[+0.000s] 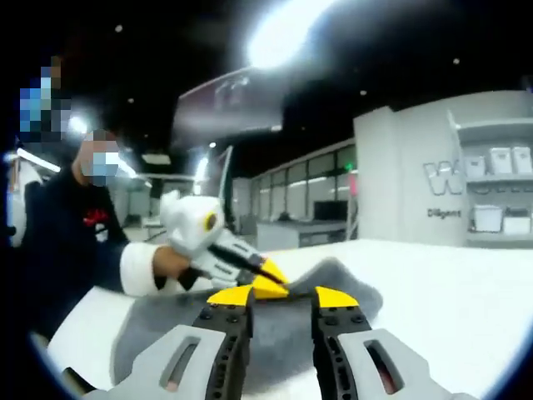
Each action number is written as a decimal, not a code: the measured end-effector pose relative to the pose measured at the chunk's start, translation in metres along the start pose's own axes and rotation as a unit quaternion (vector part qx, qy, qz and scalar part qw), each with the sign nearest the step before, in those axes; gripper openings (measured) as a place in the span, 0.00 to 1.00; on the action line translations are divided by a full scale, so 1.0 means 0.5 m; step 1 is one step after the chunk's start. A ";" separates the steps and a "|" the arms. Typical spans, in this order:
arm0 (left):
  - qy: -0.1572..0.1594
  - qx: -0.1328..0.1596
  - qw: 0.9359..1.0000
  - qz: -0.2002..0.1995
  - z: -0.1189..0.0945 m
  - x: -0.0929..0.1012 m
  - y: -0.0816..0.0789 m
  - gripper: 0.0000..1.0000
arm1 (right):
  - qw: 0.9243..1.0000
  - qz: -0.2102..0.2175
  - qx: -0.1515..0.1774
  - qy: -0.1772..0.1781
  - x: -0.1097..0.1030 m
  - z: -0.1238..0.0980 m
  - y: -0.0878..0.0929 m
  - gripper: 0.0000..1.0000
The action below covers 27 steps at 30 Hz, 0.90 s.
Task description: Open the folded towel by lifting each exposed corner and separating the folded layers until the towel lies flat within the target outline without major curled edges
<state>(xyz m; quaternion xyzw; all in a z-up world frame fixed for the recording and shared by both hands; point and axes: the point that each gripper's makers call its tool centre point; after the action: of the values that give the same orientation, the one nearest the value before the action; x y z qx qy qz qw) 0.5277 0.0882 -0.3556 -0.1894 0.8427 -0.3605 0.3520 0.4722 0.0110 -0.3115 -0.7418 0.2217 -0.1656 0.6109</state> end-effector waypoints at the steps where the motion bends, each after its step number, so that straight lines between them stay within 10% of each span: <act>1: 0.001 0.001 1.000 0.000 0.001 0.001 -0.001 0.05 | 1.000 0.012 0.002 0.005 0.010 0.002 -0.004 0.22; 27: -0.006 0.009 1.000 0.016 0.007 0.044 -0.026 0.05 | 0.984 0.170 0.001 0.046 0.067 0.124 0.011 0.19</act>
<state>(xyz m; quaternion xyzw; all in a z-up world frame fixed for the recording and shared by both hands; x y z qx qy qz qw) 0.5161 0.0655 -0.3576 -0.1747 0.8401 -0.3612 0.3650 0.5322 0.0440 -0.3304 -0.6846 0.3721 -0.0939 0.6197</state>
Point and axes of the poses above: the point that each gripper's makers call its tool centre point, and the gripper's own axes: z roughly forward along the fingers, x roughly to its right, y roughly out of its underside, and after that the axes turned 14 degrees about -x, right-handed
